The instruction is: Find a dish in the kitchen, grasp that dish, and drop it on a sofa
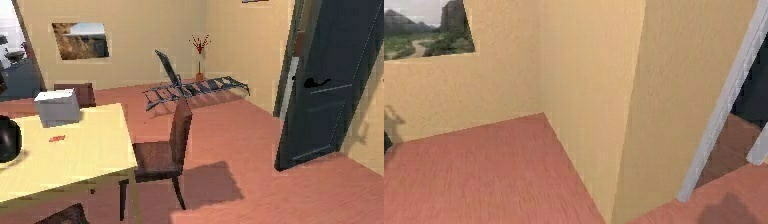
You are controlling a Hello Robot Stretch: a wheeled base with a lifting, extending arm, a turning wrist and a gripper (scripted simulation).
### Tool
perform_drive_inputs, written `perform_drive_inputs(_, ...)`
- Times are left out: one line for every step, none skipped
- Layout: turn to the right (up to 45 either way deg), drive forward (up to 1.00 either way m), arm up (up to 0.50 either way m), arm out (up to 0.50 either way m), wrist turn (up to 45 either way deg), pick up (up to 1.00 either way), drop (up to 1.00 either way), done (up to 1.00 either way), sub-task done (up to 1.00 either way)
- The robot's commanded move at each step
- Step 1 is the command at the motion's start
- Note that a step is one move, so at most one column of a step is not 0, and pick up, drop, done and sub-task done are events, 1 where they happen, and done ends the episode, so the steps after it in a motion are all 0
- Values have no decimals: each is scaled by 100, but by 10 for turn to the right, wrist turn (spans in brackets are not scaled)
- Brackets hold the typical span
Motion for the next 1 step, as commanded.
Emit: perform_drive_inputs(240, 0, 0, 0, 0, 0, 0, 0, 0)
